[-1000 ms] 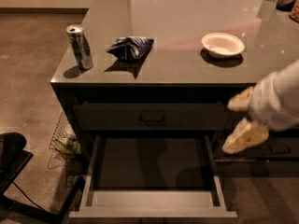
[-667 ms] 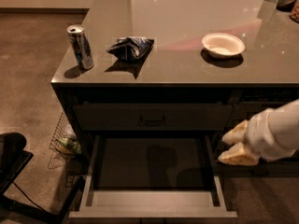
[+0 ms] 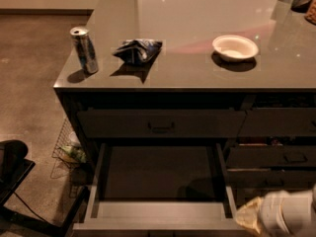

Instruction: Close middle drawer

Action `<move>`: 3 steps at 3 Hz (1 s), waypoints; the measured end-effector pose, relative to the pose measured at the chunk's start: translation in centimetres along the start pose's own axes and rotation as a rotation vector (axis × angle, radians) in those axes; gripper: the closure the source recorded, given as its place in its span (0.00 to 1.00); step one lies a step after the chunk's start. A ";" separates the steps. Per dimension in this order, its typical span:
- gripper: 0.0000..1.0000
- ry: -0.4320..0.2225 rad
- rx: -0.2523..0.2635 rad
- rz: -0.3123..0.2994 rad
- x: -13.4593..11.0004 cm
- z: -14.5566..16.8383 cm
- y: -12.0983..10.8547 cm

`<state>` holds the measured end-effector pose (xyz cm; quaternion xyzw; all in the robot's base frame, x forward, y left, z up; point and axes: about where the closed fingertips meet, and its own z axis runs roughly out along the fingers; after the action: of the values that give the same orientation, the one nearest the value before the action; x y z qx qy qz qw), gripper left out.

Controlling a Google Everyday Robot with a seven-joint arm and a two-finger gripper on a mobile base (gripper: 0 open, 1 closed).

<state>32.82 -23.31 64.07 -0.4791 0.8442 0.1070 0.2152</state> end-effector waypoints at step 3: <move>1.00 0.008 -0.110 0.067 4.3 6.3 5.5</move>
Offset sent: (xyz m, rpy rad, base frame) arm -0.0349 0.0048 -0.0490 0.0307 0.0747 -0.0127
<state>27.79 -21.31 56.35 -0.4622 0.8535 0.1585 0.1813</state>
